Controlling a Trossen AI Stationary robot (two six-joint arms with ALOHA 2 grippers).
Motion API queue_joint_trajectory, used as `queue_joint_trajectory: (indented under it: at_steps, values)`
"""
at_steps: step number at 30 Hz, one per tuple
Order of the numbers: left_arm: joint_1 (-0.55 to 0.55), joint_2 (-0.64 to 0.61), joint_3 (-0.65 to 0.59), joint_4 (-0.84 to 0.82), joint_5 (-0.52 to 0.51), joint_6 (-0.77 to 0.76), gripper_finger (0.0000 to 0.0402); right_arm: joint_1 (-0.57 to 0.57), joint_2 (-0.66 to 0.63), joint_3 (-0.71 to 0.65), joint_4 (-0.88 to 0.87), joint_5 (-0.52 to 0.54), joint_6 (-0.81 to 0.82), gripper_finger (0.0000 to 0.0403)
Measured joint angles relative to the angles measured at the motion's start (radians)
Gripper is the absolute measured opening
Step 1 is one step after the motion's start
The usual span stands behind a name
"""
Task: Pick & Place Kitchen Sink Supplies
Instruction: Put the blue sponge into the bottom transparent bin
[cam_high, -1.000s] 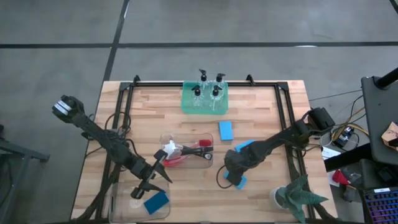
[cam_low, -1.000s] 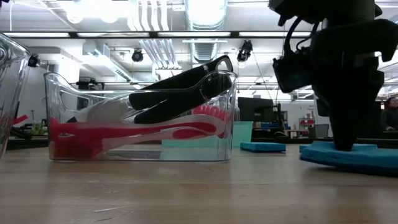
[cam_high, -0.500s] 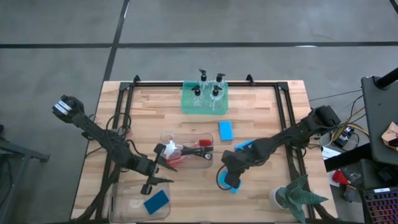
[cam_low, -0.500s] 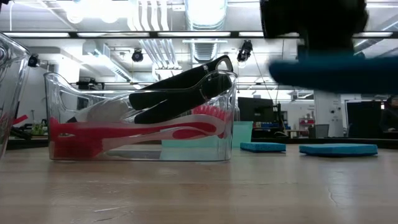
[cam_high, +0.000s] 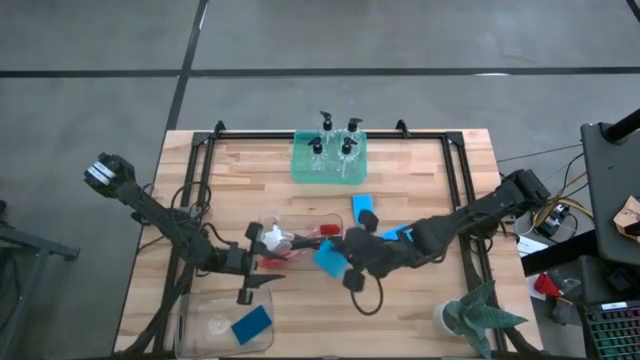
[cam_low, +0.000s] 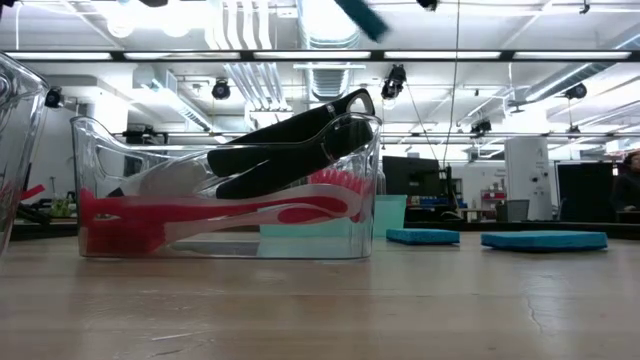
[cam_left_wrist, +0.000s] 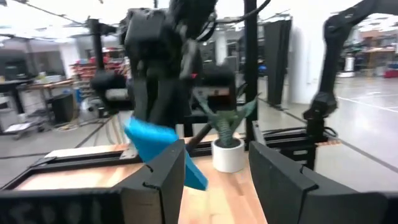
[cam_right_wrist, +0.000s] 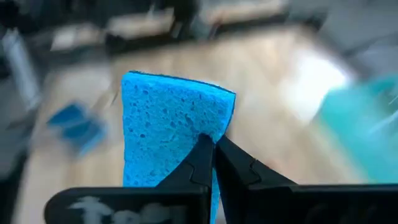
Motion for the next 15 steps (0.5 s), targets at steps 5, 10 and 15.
queue_joint_trajectory:
  at_steps: [5, 10, 15]
  values:
    - [0.018, 0.000, 0.000, 0.013, -0.060, 0.013, 0.0172, 0.005, 0.014, 0.005, 0.239, 0.158, -0.205, 0.0008]
    - [0.066, 0.000, 0.022, 0.039, -0.092, 0.014, 0.0172, 0.004, 0.041, -0.003, 0.431, 0.203, -0.344, 0.0008]
    - [0.083, 0.000, 0.021, 0.024, -0.092, 0.012, 0.0172, 0.004, 0.074, -0.005, 0.566, 0.230, -0.437, 0.0008]
